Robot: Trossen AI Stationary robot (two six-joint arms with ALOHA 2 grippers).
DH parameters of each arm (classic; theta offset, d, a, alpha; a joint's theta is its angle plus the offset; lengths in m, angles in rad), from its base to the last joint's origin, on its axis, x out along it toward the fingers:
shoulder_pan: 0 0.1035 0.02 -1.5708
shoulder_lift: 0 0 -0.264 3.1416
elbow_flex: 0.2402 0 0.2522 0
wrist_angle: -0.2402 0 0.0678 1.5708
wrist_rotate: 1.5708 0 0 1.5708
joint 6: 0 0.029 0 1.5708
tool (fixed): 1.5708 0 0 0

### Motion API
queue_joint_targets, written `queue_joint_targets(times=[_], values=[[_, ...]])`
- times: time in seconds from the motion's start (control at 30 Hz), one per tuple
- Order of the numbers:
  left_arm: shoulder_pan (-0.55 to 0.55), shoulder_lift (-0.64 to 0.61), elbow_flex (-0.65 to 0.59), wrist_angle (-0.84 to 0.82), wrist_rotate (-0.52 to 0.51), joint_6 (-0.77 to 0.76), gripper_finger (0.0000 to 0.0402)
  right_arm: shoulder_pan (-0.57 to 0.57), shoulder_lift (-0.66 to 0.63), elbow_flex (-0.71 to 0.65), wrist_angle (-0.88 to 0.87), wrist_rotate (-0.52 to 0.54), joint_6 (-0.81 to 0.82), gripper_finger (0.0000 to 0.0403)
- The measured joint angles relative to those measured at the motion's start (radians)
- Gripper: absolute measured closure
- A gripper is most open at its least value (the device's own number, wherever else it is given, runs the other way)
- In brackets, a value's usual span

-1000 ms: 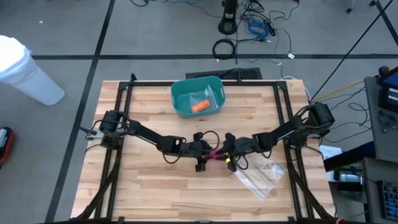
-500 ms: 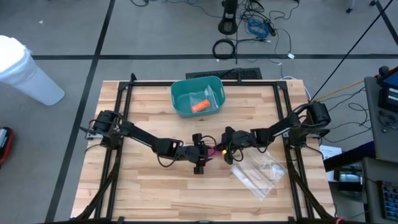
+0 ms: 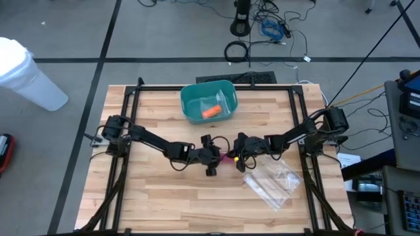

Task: Roll bandage
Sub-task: Roll the pink bandage

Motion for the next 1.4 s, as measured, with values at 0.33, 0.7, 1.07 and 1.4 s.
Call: queue_joint_targets(times=[0.33,0.7,1.07,1.4], values=[[-0.093,0.0,0.009,0.055,0.115,-0.048,0.0173,-0.018,0.0,0.0,-0.007,0.006,-0.011,0.0403],[-0.081,0.001,0.023,0.06,-0.037,0.028,0.0173,-0.018,0.0,0.0,-0.008,0.006,-0.026,0.0403],[-0.055,0.008,-0.006,0.058,0.071,-0.001,0.0173,-0.019,0.0,0.0,-0.006,0.005,-0.034,0.0403],[-0.048,0.076,-0.005,0.084,0.101,-0.024,0.0173,-0.018,0.0,-0.001,-0.004,-0.003,-0.038,0.0403]])
